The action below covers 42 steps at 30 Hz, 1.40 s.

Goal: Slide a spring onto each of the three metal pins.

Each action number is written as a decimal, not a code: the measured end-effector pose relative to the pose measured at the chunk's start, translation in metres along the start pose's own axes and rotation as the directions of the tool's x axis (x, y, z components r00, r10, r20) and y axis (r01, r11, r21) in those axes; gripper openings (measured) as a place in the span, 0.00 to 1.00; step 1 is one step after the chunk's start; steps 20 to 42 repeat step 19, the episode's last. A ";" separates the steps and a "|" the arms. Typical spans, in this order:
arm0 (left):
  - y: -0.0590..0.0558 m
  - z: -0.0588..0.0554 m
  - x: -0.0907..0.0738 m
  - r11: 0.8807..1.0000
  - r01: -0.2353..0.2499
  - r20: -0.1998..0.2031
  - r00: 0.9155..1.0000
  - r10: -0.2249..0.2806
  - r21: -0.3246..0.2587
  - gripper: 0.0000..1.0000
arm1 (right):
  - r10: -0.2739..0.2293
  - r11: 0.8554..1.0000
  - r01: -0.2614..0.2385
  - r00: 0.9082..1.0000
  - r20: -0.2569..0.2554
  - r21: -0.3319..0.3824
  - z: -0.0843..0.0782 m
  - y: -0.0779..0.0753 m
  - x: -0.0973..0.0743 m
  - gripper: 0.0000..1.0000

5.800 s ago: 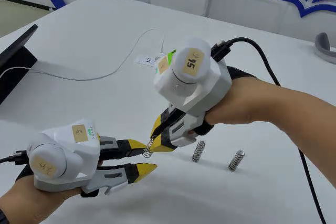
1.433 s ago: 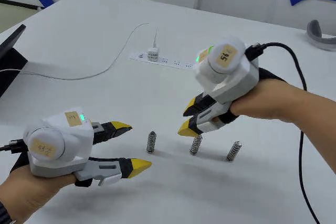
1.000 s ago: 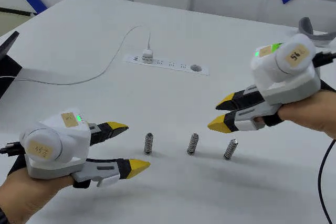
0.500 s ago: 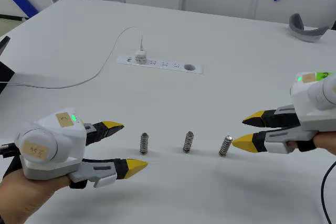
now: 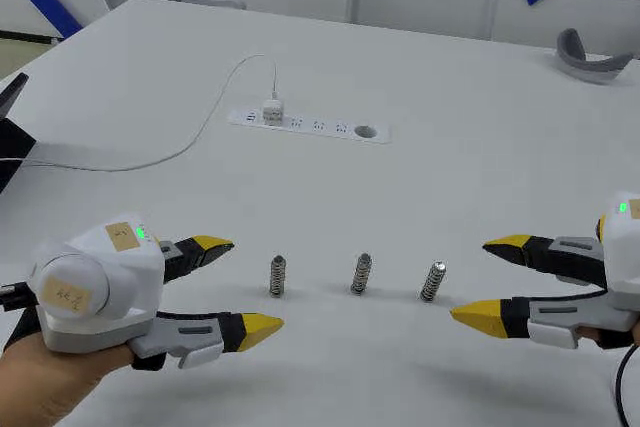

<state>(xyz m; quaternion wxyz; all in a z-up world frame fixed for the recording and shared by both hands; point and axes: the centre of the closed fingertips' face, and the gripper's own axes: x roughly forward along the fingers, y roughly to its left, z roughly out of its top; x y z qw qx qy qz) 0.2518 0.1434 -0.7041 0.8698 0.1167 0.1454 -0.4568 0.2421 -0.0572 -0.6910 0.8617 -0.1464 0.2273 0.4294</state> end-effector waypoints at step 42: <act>-0.005 -0.007 -0.005 1.000 -0.006 -0.018 1.000 0.006 -0.008 0.69 | -0.017 1.000 0.017 0.999 0.033 0.010 -0.002 0.001 -0.002 0.67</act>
